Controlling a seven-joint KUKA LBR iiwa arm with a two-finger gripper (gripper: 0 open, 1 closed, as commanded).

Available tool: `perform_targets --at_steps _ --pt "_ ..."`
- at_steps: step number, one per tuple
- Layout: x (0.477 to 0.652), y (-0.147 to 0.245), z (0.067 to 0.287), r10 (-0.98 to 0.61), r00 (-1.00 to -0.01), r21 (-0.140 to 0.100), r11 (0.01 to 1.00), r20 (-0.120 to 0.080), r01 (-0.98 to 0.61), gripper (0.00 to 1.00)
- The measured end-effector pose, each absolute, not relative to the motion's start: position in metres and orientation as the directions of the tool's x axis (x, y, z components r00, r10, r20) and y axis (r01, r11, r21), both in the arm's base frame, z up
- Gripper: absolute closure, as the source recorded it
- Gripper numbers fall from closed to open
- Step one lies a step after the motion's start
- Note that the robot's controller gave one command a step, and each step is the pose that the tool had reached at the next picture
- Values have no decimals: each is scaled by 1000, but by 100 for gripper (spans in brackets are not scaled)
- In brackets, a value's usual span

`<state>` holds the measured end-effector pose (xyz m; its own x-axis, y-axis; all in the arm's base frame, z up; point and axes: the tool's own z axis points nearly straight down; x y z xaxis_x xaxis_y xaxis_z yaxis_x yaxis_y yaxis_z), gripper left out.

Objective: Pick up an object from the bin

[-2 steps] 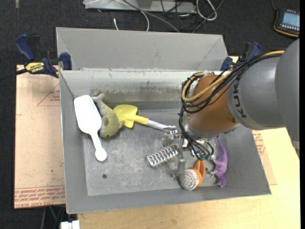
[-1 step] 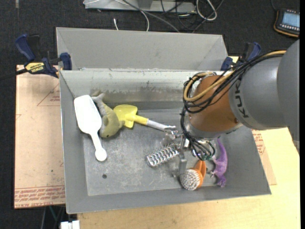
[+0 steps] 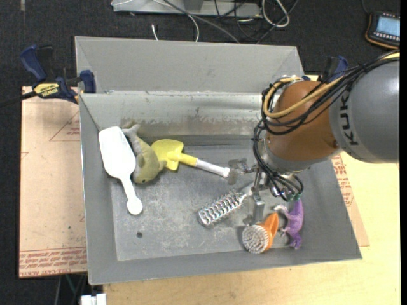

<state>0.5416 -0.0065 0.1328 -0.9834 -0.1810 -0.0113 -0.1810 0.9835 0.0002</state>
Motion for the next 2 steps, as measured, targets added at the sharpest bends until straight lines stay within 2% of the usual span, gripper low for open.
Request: perform_targets --at_steps 1,2 --pt "552 7 71 -360 -933 5 933 2 -360 0" --pt "522 16 70 -281 -960 2 960 -9 -282 0"
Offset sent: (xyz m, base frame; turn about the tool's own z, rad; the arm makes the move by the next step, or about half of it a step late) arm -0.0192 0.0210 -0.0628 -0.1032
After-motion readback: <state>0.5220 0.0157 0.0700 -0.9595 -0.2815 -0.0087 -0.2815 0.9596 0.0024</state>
